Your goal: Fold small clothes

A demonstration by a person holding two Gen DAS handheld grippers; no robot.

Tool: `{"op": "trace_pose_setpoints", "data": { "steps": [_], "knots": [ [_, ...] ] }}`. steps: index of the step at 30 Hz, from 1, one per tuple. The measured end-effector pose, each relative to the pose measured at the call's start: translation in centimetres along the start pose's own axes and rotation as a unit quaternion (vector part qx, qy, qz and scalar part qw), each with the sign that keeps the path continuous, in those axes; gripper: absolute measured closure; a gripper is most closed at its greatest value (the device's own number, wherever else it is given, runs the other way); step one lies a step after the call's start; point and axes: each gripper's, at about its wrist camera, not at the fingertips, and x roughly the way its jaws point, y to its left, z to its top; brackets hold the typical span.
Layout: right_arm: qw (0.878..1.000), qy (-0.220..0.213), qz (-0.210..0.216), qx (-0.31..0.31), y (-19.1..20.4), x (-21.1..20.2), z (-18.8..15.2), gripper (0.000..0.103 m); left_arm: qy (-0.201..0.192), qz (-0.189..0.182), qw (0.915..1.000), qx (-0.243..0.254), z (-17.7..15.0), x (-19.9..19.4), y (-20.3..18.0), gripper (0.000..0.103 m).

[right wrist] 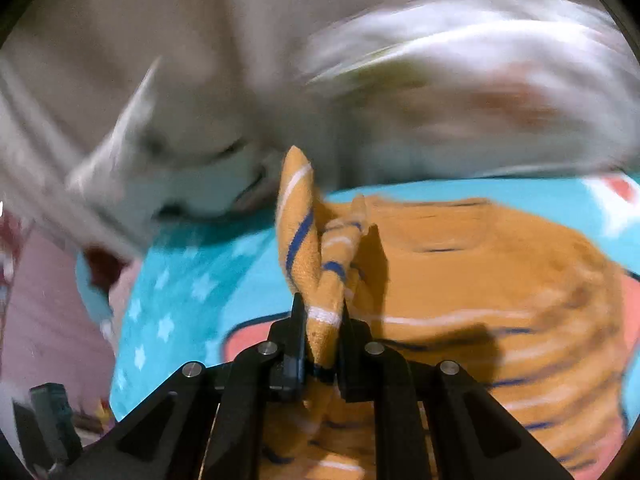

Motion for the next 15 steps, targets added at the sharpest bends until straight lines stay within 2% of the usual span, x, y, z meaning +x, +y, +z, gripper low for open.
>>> {"op": "trace_pose_setpoints", "data": {
  "steps": [2,4,6,7,9,12,15],
  "knots": [
    [0.999,-0.018,-0.023,0.037,-5.7,-3.0,-0.7,0.091,0.003,-0.007,0.9999,0.015,-0.6,0.6,-2.4,0.06],
    [0.994,-0.02,-0.067,0.084,-12.4,-5.0,-2.0,0.091,0.01,-0.011,0.9995,0.029,-1.3,1.6,-4.6,0.06],
    [0.989,-0.003,-0.085,0.117,-16.8,-5.1,-3.1,0.09,0.023,-0.014,0.9987,0.043,-2.1,2.8,-6.9,0.06],
    [0.987,0.019,-0.085,0.132,-19.3,-4.4,-4.0,0.088,0.031,-0.014,0.998,0.052,-2.6,3.6,-8.2,0.06],
    [0.985,0.025,-0.058,0.163,-21.7,-4.4,-4.9,0.074,0.04,-0.013,0.9968,0.068,-3.2,4.5,-10.3,0.06],
    [0.982,-0.021,-0.016,0.186,-22.8,-7.1,-5.1,0.069,0.043,-0.011,0.9947,0.093,-3.9,5.3,-13.1,0.06],
    [0.986,-0.039,-0.015,0.16,-22.8,-9.3,-4.4,0.068,0.043,-0.012,0.9928,0.112,-4.3,5.9,-15.4,0.06]
  ]
}}
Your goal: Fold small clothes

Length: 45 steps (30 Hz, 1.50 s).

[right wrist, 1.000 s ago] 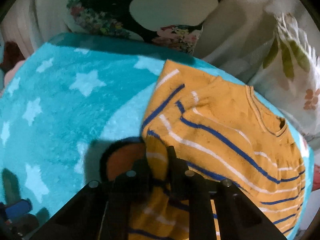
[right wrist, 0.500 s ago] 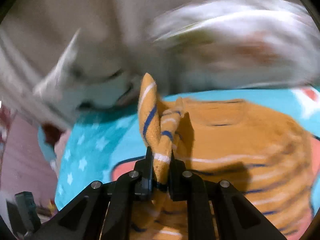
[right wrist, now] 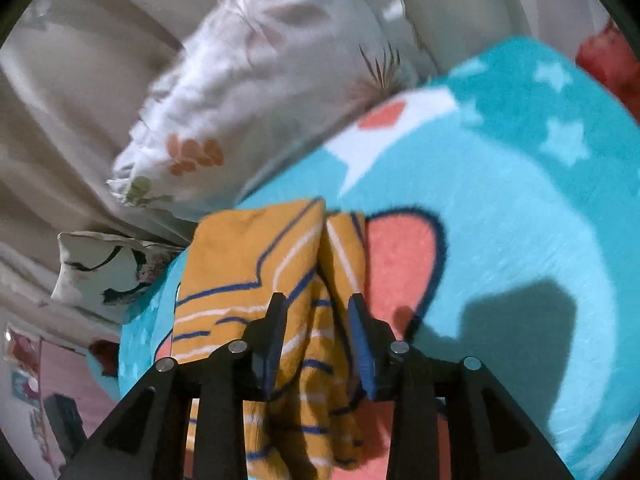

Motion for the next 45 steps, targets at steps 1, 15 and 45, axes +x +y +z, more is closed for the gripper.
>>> {"op": "trace_pose_setpoints", "data": {
  "steps": [1,15,45],
  "knots": [
    [1.0,0.002,0.008,-0.004,0.1,-0.3,0.2,0.068,-0.001,0.002,1.0,0.006,0.1,0.2,-0.7,0.06],
    [0.992,0.099,-0.002,-0.083,-0.5,2.4,-4.6,0.088,0.048,0.023,0.9982,0.029,0.7,7.9,-6.3,0.044],
    [0.992,0.06,0.111,-0.017,4.3,6.1,3.5,0.061,0.06,-0.064,0.9951,0.046,11.2,5.0,-4.9,0.039]
  ]
}}
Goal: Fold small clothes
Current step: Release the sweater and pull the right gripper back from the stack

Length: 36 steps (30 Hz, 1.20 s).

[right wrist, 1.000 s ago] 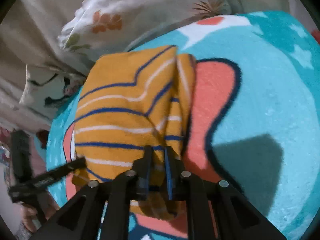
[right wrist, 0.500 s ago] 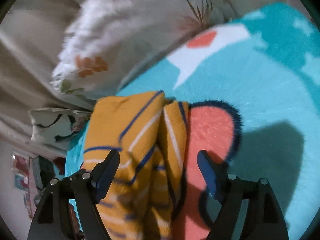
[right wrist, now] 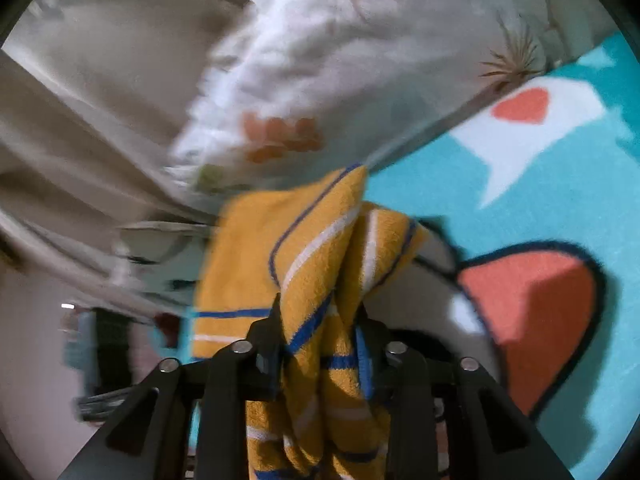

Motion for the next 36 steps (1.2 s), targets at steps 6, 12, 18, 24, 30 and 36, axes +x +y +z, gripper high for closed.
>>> {"op": "trace_pose_setpoints", "data": {
  "steps": [6,12,18,24,30,36],
  "knots": [
    [0.994,0.0,-0.113,0.012,-2.7,0.3,-0.9,0.057,0.027,0.049,0.9984,-0.014,-2.7,2.8,2.6,0.034],
    [0.996,-0.051,-0.068,-0.034,2.4,-4.8,-2.7,0.063,-0.019,0.049,0.9983,-0.026,-6.1,-0.6,3.1,0.033],
    [0.996,0.014,-0.06,-0.059,4.2,-0.5,-6.4,0.075,-0.045,0.067,0.9956,-0.048,-8.8,-1.9,4.2,0.033],
    [0.995,0.001,-0.1,0.009,1.8,-0.5,-8.4,0.089,-0.096,0.081,0.9915,-0.035,-10.0,-5.1,5.1,0.033],
    [0.992,-0.039,-0.105,-0.056,6.3,-1.2,-9.1,0.067,-0.158,0.1,0.9821,-0.023,-9.7,-7.7,5.5,0.032],
    [0.986,-0.022,-0.165,-0.018,3.7,0.9,-9.9,0.067,-0.285,0.171,0.9432,0.007,-10.0,-12.7,4.6,0.014]
  ]
}}
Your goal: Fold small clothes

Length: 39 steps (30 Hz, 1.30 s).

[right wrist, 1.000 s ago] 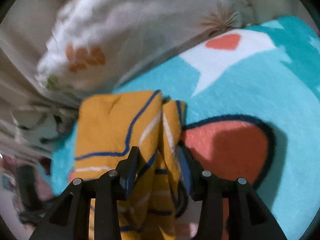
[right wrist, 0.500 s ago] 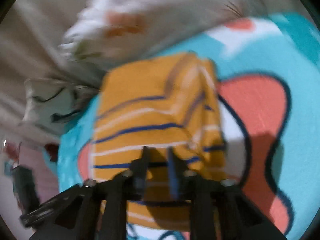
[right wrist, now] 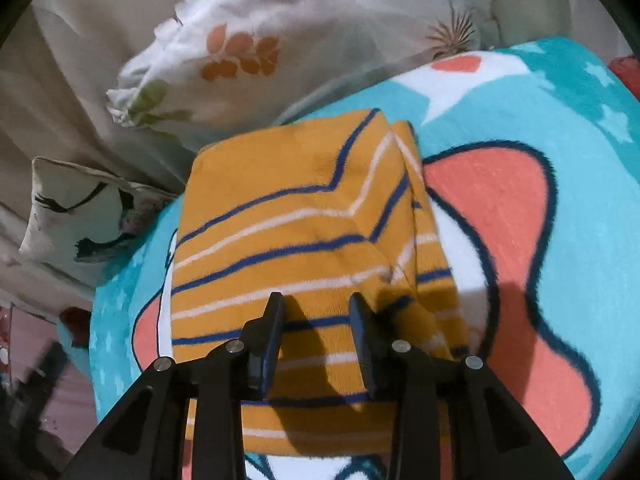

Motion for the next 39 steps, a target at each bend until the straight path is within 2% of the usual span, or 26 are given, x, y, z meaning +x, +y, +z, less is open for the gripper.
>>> {"op": "trace_pose_setpoints", "data": {
  "steps": [1,3,4,5,7,9,10,13,15,17,20,22,25,27,29,31,32,34,39],
  "knots": [
    [1.0,0.004,-0.011,-0.006,0.4,-0.2,-0.4,0.067,-0.039,0.012,0.9992,0.004,0.4,-1.2,0.2,0.007],
    [0.999,0.005,-0.039,-0.012,1.1,-0.7,-1.0,0.066,-0.085,0.031,0.9959,-0.002,0.8,-2.6,0.7,0.0],
    [0.998,-0.006,-0.065,-0.017,1.8,-1.4,-1.7,0.064,-0.1,0.039,0.9941,-0.014,0.7,-3.1,1.1,0.0],
    [0.996,-0.013,-0.084,-0.023,2.3,-1.8,-2.2,0.059,-0.097,0.034,0.9944,-0.025,0.7,-3.1,1.5,0.0],
    [0.992,-0.022,-0.119,-0.034,3.5,-2.4,-3.6,0.055,-0.039,0.009,0.9979,-0.052,0.2,-1.8,2.2,0.0],
    [0.988,-0.025,-0.148,-0.044,5.0,-2.2,-4.9,0.055,0.029,0.01,0.997,-0.07,-1.3,0.0,2.7,0.0],
    [0.985,-0.026,-0.161,-0.051,5.5,-2.2,-5.5,0.055,0.047,0.012,0.9966,-0.066,-2.0,0.4,2.6,0.0],
    [0.982,-0.016,-0.179,-0.056,7.2,-1.6,-6.7,0.055,0.087,0.039,0.9955,-0.004,-4.5,0.3,1.8,0.0],
    [0.983,-0.006,-0.18,-0.048,8.2,-1.2,-6.8,0.055,0.096,0.038,0.9942,0.03,-5.1,-0.7,1.9,0.0],
    [0.982,-0.002,-0.181,-0.045,8.9,-0.9,-6.8,0.055,0.082,0.044,0.9951,0.032,-4.7,-1.4,2.2,0.0],
    [0.98,-0.016,-0.192,-0.056,9.5,-1.4,-7.2,0.052,0.065,0.026,0.9969,0.036,-3.0,-1.2,2.0,0.0],
    [0.977,-0.027,-0.205,-0.058,9.1,-2.1,-7.9,0.049,0.037,0.011,0.9988,0.032,-1.7,-1.8,1.8,0.0],
    [0.977,-0.027,-0.208,-0.04,7.7,-2.6,-8.2,0.049,-0.057,0.018,0.9975,0.038,0.5,-4.6,0.8,0.0],
    [0.979,-0.031,-0.199,-0.029,6.8,-3.0,-7.9,0.049,-0.119,0.033,0.9914,0.042,1.7,-6.8,0.0,0.0],
    [0.98,-0.038,-0.189,-0.039,6.4,-3.3,-7.6,0.049,-0.163,0.046,0.9843,0.049,2.5,-8.8,-0.7,0.0],
    [0.982,-0.048,-0.176,-0.052,6.2,-3.9,-7.4,0.049,-0.173,0.057,0.9821,0.047,2.8,-10.0,-1.2,0.0],
    [0.983,-0.052,-0.169,-0.056,6.1,-4.2,-7.3,0.049,-0.172,0.051,0.9827,0.045,2.9,-10.5,-1.5,0.0],
    [0.983,-0.065,-0.157,-0.065,5.6,-5.0,-7.1,0.047,-0.159,0.019,0.9859,0.049,2.7,-11.0,-2.2,0.0],
    [0.985,-0.086,-0.135,-0.068,3.3,-6.8,-6.6,0.044,-0.12,0.026,0.989,0.082,0.7,-11.6,-5.4,0.0]
  ]
}}
